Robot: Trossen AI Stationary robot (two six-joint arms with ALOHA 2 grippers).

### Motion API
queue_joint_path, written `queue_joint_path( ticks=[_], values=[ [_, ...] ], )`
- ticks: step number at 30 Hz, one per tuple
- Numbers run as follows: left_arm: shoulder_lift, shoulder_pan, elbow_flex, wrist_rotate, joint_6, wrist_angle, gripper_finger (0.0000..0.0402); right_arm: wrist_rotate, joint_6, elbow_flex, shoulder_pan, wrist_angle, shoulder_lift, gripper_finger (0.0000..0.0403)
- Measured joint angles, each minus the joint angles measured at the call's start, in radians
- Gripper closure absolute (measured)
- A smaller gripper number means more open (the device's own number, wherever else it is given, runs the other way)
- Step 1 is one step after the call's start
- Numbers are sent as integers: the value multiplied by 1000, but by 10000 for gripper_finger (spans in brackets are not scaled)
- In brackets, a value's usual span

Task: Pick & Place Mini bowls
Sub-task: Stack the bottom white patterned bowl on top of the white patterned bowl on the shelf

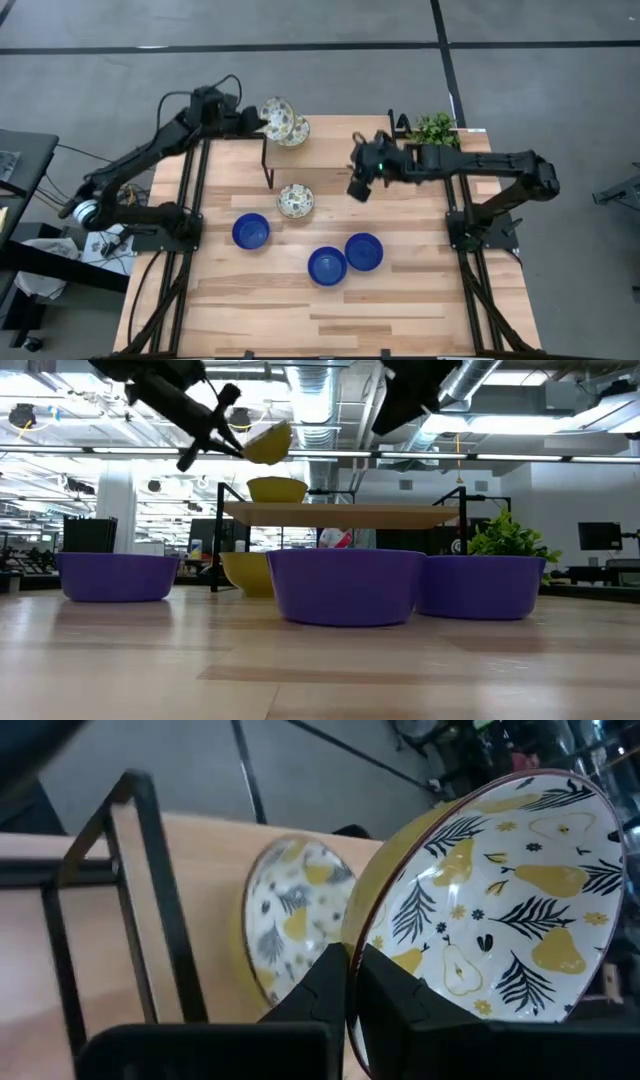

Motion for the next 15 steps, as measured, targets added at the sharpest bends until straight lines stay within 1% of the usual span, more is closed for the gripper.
queue_joint_path(
  ticks=[2,4,10,12,15],
  values=[
    [51,23,48,47,29,-3,388,-31,-8,0,-45,6,0,296],
    [97,31,110,72,68,-54,389,-46,-20,0,-78,5,0,296],
    [230,31,330,74,247,-389,389,-104,-24,0,-128,-3,0,296],
    [264,31,387,75,280,-448,389,-115,-24,0,-128,-7,0,296],
    [291,31,433,75,305,-464,388,-115,-24,0,-121,-10,0,296]
  ],
)
